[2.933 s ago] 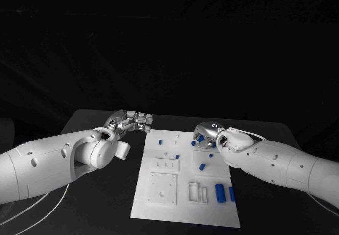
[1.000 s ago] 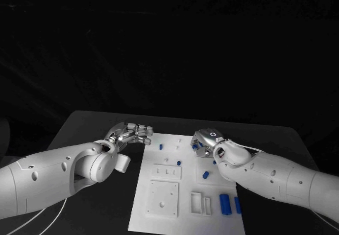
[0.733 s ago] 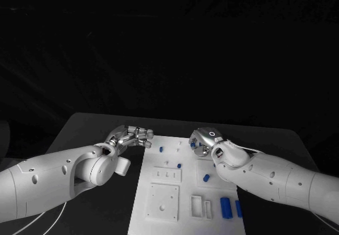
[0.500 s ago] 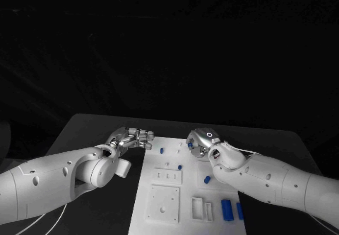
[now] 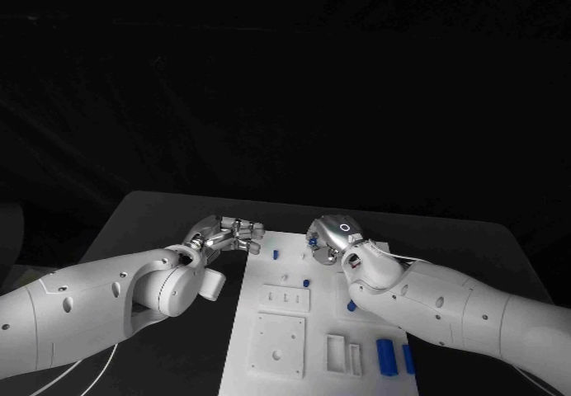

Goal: Assemble the parts on the task board

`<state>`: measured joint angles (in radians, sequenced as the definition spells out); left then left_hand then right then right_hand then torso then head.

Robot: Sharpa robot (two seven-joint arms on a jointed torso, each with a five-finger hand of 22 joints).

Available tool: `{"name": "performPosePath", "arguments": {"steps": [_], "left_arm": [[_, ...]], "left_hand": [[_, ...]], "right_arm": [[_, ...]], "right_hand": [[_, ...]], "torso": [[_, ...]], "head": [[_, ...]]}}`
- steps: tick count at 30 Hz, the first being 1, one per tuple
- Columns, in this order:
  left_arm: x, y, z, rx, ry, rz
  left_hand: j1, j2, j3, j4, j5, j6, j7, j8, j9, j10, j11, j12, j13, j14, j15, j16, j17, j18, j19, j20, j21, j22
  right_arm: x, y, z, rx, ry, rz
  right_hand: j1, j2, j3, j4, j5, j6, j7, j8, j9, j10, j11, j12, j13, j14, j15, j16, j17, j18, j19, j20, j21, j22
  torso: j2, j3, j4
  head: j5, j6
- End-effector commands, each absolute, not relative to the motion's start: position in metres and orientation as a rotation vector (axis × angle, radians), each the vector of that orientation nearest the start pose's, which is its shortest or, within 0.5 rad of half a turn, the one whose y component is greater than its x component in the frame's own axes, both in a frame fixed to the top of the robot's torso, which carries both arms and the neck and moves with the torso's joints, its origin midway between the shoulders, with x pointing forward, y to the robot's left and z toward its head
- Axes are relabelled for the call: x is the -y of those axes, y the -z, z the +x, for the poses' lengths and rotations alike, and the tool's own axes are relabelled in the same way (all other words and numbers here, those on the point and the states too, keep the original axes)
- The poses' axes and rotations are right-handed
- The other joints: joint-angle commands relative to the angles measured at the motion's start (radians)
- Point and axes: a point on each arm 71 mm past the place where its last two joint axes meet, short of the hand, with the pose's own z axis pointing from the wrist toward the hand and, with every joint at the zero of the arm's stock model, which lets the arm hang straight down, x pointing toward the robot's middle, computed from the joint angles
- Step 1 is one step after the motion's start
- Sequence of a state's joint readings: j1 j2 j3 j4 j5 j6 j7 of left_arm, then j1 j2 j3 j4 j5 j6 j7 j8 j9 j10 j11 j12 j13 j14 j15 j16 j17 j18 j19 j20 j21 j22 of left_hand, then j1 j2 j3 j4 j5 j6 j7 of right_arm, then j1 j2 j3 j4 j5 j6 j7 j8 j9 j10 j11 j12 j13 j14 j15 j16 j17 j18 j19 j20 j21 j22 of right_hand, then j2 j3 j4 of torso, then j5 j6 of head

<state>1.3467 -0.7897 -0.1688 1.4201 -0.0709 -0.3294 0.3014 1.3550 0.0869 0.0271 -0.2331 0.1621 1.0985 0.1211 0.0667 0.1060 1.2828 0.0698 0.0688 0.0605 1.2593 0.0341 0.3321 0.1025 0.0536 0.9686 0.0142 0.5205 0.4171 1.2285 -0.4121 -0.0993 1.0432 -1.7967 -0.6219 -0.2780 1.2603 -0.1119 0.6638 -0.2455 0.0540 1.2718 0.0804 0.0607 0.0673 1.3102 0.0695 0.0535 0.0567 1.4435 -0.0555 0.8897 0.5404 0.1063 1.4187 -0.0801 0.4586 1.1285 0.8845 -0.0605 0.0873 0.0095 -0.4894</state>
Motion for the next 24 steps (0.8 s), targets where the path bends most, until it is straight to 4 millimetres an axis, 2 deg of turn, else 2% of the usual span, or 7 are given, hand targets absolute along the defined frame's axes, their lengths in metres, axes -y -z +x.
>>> {"name": "performPosePath", "arguments": {"steps": [1,6,11,19,24], "left_arm": [[-0.2131,0.1599,0.5189,-1.502,1.391,-0.977],[-0.2125,0.1599,0.5191,-1.502,1.392,-0.977],[-0.2120,0.1599,0.5193,-1.502,1.393,-0.976],[-0.2107,0.1595,0.5195,-1.503,1.395,-0.974],[-0.2103,0.1589,0.5195,-1.503,1.396,-0.973]], "left_hand": [[-0.013,0.000,-0.003,-0.003,-0.002,-0.007,-0.002,-0.003,0.002,-0.009,-0.001,-0.005,0.000,-0.004,0.000,0.005,-0.001,0.008,0.007,-0.001,-0.005,-0.002],[-0.013,0.000,-0.003,-0.003,-0.002,-0.007,-0.002,-0.003,0.002,-0.009,-0.001,-0.005,0.000,-0.004,0.000,0.005,-0.001,0.008,0.007,-0.001,-0.005,-0.002],[-0.013,0.000,-0.003,-0.003,-0.002,-0.007,-0.002,-0.003,0.002,-0.009,-0.001,-0.005,0.000,-0.004,0.000,0.005,-0.001,0.008,0.007,-0.001,-0.005,-0.002],[-0.013,0.000,-0.003,-0.003,-0.002,-0.007,-0.002,-0.003,0.002,-0.009,-0.001,-0.005,0.000,-0.004,0.000,0.005,-0.001,0.008,0.007,-0.001,-0.005,-0.002],[-0.013,0.000,-0.003,-0.003,-0.002,-0.007,-0.002,-0.003,0.002,-0.009,-0.001,-0.005,0.000,-0.004,0.000,0.005,-0.001,0.008,0.007,-0.001,-0.005,-0.002]], "right_arm": [[0.1126,0.1846,0.5551,-1.253,-0.366,-0.270],[0.1096,0.1842,0.5547,-1.247,-0.368,-0.268],[0.1075,0.1846,0.5551,-1.251,-0.367,-0.271],[0.1058,0.1879,0.5562,-1.266,-0.361,-0.272],[0.1064,0.1888,0.5571,-1.270,-0.355,-0.271]], "right_hand": [[0.013,0.005,0.004,0.004,-0.001,0.006,-0.002,0.003,0.002,0.047,-0.043,0.005,0.004,0.000,-0.003,-0.005,0.000,0.011,0.009,-0.001,-0.003,0.002],[0.013,0.003,0.007,0.005,0.000,0.007,-0.002,0.003,0.002,0.047,-0.044,0.005,0.004,0.000,-0.004,-0.004,0.000,0.011,0.013,-0.002,-0.011,0.013],[0.012,0.002,0.009,0.005,0.000,0.007,-0.002,0.003,0.002,0.048,-0.044,0.005,0.004,0.000,-0.004,-0.004,0.000,0.011,0.014,-0.002,-0.016,0.017],[0.012,0.002,0.009,0.005,0.000,0.007,-0.002,0.003,0.002,0.048,-0.044,0.005,0.004,0.000,-0.004,-0.004,0.000,0.011,0.014,-0.002,-0.016,0.017],[0.011,0.003,0.010,0.004,0.001,0.007,-0.002,0.003,0.002,0.047,-0.044,0.005,0.004,0.000,-0.004,-0.005,-0.001,0.011,0.018,-0.002,-0.028,0.026]], "torso": [[0.001,-0.0016,0.0015],[0.003,-0.0027,0.0031],[0.007,-0.0008,0.0018],[0.010,-0.0023,0.0036],[0.011,-0.0013,0.0024]], "head": [[0.004,0.001],[0.006,0.006],[0.010,0.005],[0.016,0.003],[0.020,0.003]]}}
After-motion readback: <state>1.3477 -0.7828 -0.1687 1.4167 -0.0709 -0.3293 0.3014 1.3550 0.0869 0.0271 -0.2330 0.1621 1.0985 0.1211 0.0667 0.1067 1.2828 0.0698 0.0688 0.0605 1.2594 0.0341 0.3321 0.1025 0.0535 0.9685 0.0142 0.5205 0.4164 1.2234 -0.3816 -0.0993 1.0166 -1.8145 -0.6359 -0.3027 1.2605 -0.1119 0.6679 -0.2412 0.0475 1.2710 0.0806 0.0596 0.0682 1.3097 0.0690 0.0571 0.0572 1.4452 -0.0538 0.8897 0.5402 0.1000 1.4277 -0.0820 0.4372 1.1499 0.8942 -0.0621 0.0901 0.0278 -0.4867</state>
